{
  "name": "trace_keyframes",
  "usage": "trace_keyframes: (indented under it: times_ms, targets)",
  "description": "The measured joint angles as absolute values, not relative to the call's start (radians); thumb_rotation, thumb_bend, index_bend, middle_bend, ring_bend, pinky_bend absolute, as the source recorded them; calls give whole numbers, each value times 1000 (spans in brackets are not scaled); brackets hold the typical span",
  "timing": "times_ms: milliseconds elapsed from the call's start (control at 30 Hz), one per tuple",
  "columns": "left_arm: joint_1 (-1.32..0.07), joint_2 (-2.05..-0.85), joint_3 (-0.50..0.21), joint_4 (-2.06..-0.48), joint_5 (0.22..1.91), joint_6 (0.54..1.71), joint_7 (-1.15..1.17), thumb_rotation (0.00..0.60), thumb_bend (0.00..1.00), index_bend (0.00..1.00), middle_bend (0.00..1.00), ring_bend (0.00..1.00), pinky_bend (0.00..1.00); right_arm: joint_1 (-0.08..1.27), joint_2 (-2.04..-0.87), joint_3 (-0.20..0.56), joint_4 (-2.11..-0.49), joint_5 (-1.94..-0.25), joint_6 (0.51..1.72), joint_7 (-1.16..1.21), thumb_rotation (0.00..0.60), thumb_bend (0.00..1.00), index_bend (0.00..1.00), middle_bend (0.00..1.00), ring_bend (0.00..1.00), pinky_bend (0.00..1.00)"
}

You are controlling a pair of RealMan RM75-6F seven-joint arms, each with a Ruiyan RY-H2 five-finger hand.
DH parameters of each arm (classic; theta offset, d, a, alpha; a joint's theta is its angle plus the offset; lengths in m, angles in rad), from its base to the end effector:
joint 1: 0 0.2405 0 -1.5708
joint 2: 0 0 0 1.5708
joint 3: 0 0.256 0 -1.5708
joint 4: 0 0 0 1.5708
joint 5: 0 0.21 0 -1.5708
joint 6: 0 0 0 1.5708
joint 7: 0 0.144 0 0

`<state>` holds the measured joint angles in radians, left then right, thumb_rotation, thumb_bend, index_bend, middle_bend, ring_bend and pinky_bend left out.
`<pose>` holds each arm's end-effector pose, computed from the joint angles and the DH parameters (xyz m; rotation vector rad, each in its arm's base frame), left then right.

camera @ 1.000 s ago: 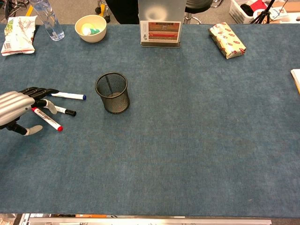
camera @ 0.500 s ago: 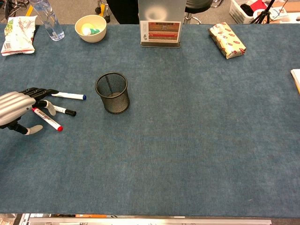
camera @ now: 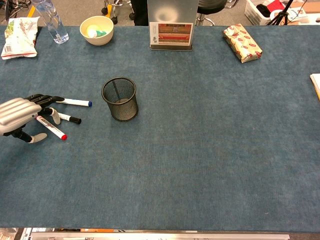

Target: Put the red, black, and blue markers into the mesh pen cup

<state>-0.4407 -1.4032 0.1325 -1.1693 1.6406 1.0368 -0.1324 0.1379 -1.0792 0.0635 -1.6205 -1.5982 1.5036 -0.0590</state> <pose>-0.3245 0.2500 0.0261 -2.0426 -0.9474 -0.6435 -0.2870 -0.1986 0.1695 1.5037 -0.7304 0.9501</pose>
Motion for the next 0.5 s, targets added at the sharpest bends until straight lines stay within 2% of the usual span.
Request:
trace_keyframes:
  times_ms: [500]
  targets:
    - [-442,-1417,139,-1149,1636,1046,-151,600,335,432,0,0,56,136,-1081,63,-1614,-1595,1502,-52,600,0,144,173,126,301]
